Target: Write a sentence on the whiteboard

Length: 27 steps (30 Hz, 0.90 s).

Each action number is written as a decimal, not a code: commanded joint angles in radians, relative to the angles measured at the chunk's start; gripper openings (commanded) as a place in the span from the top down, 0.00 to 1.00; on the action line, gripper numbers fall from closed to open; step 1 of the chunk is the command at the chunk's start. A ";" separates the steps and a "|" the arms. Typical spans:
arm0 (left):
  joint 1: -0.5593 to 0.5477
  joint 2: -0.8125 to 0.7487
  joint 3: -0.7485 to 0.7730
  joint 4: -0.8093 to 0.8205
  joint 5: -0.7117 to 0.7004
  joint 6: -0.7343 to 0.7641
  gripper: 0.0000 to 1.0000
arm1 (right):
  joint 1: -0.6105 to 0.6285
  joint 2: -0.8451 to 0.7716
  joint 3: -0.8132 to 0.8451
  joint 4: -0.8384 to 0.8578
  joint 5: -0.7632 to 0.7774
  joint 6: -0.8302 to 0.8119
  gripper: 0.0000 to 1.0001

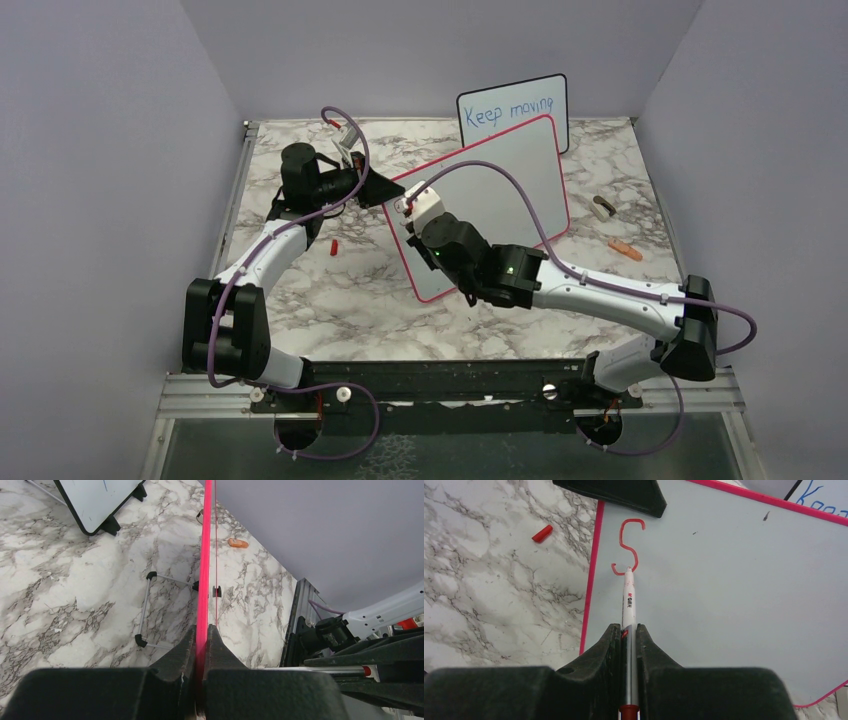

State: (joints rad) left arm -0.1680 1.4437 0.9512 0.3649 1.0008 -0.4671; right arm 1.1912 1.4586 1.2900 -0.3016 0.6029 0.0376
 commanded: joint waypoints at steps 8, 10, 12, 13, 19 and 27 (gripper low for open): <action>-0.027 0.018 -0.029 -0.038 0.005 0.016 1.00 | -0.005 -0.024 -0.029 0.076 0.084 0.014 1.00; -0.027 0.018 -0.029 -0.038 0.006 0.016 1.00 | -0.007 -0.021 -0.032 0.087 0.086 0.013 1.00; -0.027 0.018 -0.029 -0.038 0.007 0.017 1.00 | -0.010 -0.023 -0.035 0.098 0.086 0.011 1.00; -0.027 0.018 -0.029 -0.038 0.007 0.017 1.00 | -0.011 -0.022 -0.035 0.103 0.084 0.008 1.00; -0.028 0.020 -0.029 -0.038 0.008 0.018 1.00 | -0.020 -0.009 -0.029 0.104 0.077 0.006 0.99; -0.027 0.020 -0.028 -0.039 0.010 0.018 1.00 | -0.028 0.004 -0.033 0.107 0.066 0.011 0.99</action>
State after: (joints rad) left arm -0.1688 1.4437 0.9512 0.3653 1.0012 -0.4671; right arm 1.1694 1.4498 1.2625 -0.2260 0.6567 0.0437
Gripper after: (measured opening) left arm 0.030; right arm 0.168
